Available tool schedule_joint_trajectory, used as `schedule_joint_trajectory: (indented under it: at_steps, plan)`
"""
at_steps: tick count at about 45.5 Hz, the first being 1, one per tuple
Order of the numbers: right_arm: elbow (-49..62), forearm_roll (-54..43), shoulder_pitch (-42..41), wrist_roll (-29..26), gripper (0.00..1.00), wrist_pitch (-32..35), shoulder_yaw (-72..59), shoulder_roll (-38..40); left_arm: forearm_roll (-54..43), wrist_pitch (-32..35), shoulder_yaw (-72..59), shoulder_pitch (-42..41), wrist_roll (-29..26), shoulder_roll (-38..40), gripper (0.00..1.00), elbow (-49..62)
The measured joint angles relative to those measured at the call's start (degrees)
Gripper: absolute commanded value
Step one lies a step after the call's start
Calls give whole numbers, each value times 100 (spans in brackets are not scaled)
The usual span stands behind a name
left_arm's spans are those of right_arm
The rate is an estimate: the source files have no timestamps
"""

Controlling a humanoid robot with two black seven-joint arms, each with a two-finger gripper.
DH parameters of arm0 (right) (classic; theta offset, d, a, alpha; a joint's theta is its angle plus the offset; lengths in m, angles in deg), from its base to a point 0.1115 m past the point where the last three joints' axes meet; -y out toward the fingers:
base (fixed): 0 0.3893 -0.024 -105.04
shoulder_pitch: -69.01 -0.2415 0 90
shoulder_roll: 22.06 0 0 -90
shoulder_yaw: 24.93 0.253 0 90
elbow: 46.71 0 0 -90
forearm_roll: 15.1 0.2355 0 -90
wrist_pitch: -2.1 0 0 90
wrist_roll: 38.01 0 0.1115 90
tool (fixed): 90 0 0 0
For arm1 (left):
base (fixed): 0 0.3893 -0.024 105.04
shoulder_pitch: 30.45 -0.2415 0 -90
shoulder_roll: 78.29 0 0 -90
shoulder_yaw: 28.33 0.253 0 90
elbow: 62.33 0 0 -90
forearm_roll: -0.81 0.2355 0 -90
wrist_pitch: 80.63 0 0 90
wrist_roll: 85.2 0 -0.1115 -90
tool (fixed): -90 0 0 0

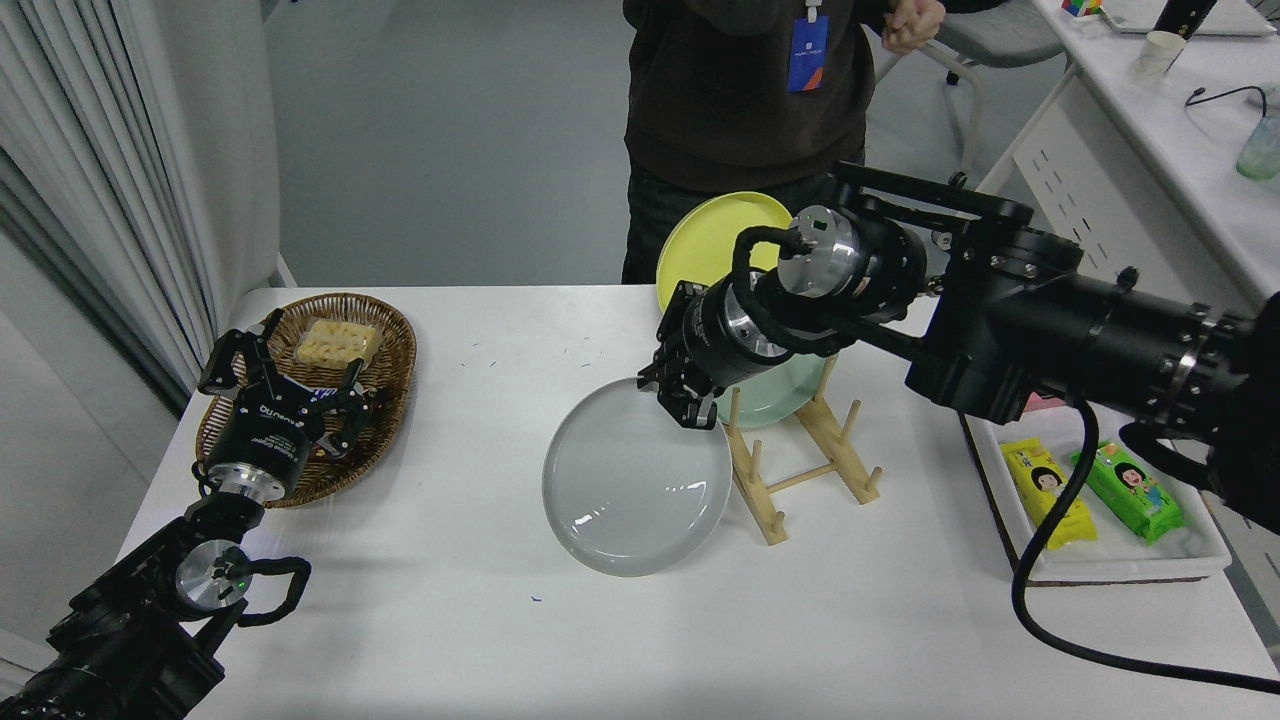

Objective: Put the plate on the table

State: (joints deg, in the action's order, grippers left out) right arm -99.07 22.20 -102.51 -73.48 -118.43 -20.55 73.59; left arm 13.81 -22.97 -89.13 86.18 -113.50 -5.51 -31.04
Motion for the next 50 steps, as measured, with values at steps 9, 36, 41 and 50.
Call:
schedule_joint_trajectory:
  at_steps: [9, 36, 41, 50]
  plan:
    - [414, 27, 60, 4, 0, -5, 96, -342, 0, 0, 1, 0, 0, 0, 98, 0]
    - [1357, 315, 368, 15, 0, -51, 113, -551, 1, 0, -1, 0, 0, 0, 98, 0]
    - [1395, 361, 466, 18, 0, -54, 111, -557, 0, 0, 0, 0, 0, 0, 98, 0]
    - [1352, 462, 682, 30, 0, -47, 102, -562, 1, 0, 0, 0, 0, 0, 98, 0]
